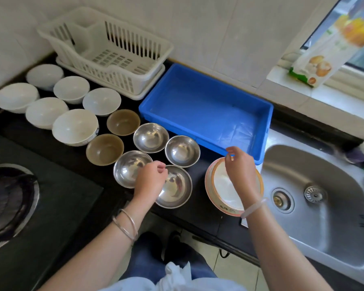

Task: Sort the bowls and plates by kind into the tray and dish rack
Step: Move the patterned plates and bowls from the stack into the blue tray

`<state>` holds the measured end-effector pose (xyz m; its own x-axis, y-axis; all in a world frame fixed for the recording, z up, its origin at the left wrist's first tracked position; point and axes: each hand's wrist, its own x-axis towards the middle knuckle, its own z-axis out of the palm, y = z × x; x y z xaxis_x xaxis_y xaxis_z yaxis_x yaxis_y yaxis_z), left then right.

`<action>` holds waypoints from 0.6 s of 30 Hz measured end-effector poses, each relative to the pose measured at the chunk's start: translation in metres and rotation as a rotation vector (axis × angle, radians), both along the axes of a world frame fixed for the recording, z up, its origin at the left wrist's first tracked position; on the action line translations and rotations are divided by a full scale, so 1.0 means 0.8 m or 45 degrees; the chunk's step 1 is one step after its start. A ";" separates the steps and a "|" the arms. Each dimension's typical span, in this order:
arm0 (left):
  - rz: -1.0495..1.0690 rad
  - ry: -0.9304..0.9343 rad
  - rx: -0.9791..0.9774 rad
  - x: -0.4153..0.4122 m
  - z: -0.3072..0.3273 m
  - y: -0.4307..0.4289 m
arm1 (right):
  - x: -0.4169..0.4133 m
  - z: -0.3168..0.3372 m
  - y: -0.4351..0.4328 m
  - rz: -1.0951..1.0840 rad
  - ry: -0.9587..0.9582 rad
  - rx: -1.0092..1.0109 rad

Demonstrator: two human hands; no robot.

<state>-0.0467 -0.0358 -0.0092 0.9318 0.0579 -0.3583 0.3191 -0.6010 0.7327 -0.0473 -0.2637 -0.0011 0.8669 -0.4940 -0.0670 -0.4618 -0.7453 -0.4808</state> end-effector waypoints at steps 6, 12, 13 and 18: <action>-0.312 0.035 -0.085 -0.002 -0.002 -0.094 | -0.073 -0.022 -0.069 -0.142 0.118 -0.142; -0.495 0.099 0.010 -0.005 -0.018 -0.145 | -0.103 -0.038 -0.081 -0.360 0.059 0.168; -0.493 0.093 0.031 -0.005 -0.020 -0.149 | -0.104 -0.039 -0.080 -0.384 0.046 0.178; -0.464 0.061 -0.002 0.001 -0.025 -0.153 | -0.112 -0.038 -0.069 -0.466 0.057 0.240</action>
<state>-0.0461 -0.1582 -0.0291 0.8735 -0.2753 -0.4016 0.1182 -0.6803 0.7234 -0.1367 -0.3187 -0.0318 0.6304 -0.7446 -0.2194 -0.7036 -0.4286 -0.5668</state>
